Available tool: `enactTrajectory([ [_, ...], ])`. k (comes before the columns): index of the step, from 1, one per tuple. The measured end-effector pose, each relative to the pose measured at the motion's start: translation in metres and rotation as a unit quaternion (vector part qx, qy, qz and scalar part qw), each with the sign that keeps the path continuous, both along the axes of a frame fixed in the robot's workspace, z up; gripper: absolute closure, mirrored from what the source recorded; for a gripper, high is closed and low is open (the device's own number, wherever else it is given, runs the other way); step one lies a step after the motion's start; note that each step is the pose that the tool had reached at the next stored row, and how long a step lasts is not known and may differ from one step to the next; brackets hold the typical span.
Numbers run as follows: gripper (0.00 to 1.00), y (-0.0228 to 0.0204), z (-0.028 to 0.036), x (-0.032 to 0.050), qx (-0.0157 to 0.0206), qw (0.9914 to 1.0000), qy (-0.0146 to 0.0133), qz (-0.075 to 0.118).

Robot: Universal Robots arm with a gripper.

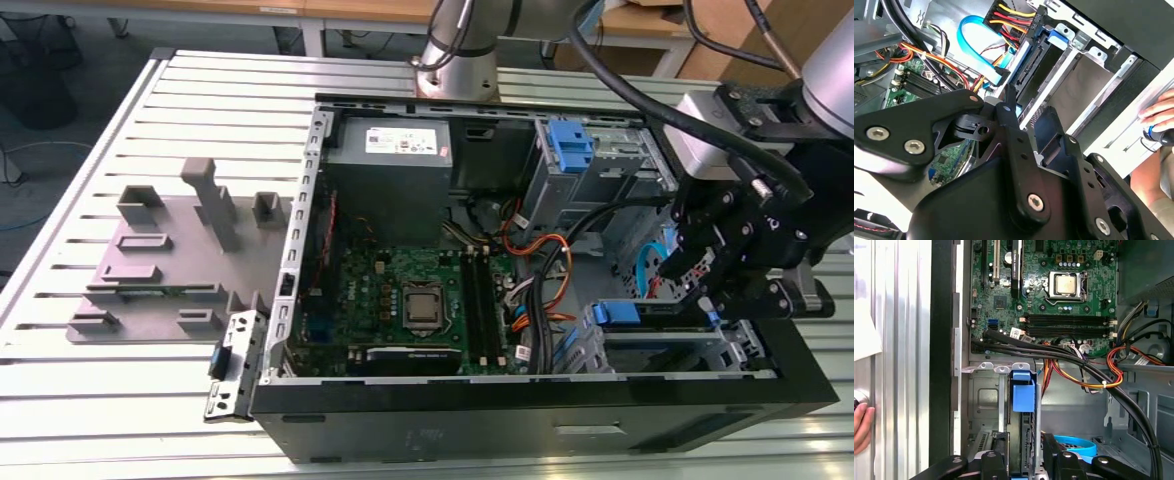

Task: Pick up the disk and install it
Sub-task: 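Insert the first disk wire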

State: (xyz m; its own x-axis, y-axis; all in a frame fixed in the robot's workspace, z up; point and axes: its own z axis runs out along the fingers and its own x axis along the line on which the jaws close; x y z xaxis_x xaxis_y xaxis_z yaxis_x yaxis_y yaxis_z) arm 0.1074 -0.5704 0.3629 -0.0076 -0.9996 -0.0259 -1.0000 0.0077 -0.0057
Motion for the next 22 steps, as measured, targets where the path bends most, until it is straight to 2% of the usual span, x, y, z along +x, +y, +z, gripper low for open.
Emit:
enactTrajectory([
  [5, 0.58, 0.0, 0.0002, 0.0, -0.0002, 1.0, 0.0, 0.0],
  [8, 0.58, 0.0018, 0.0003, 0.0001, -0.0003, 1.0, 0.0, 0.0],
  [22, 0.58, 0.0221, 0.0, 0.0001, -0.0003, 1.0, 0.0, 0.0],
])
